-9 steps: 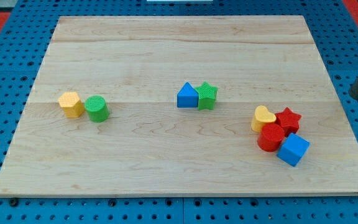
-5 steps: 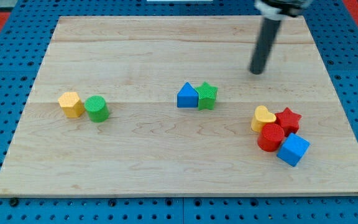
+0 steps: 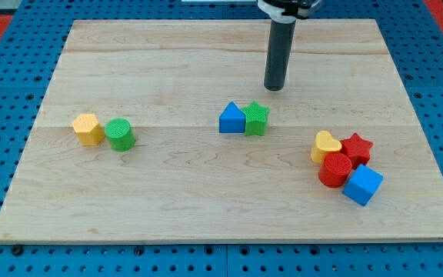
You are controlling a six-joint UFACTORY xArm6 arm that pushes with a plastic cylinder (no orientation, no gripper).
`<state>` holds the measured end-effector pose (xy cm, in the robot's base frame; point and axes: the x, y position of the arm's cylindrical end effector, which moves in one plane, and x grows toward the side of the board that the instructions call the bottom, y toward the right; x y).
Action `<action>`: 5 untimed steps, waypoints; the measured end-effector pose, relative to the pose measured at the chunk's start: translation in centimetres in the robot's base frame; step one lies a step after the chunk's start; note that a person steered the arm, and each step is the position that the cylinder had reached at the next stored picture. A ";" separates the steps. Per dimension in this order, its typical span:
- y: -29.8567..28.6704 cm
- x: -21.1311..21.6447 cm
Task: Push green star and blue triangle into yellow heart
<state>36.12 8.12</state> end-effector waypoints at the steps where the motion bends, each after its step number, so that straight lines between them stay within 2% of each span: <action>1: -0.2 0.7; 2: -5.8 4.8; 4: -15.1 5.8; 5: -10.3 8.4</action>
<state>44.50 -2.15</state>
